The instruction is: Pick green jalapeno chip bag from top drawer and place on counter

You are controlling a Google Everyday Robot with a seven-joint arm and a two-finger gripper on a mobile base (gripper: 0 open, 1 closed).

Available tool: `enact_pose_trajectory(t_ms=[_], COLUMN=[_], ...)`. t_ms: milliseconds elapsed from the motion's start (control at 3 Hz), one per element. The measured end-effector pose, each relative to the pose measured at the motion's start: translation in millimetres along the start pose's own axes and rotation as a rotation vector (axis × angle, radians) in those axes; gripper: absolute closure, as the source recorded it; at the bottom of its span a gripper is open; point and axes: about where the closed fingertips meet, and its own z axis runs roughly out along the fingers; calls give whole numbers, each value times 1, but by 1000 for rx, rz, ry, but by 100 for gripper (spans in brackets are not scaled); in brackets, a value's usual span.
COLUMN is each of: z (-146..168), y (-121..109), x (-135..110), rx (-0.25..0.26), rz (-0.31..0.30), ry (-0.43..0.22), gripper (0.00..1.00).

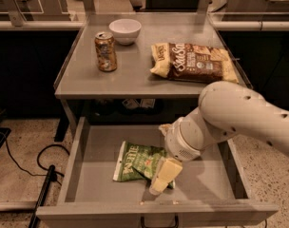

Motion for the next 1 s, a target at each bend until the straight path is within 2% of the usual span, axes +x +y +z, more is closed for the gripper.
enact_pose_trajectory(t_ms=[333,667,1000], z=[28,35,56], y=[-10,-16,-28], x=[9,4,4], rx=[-8,-18,-30], rz=[-6,-27,-45], ry=[-9,-10,-7], gripper=[0,0,0])
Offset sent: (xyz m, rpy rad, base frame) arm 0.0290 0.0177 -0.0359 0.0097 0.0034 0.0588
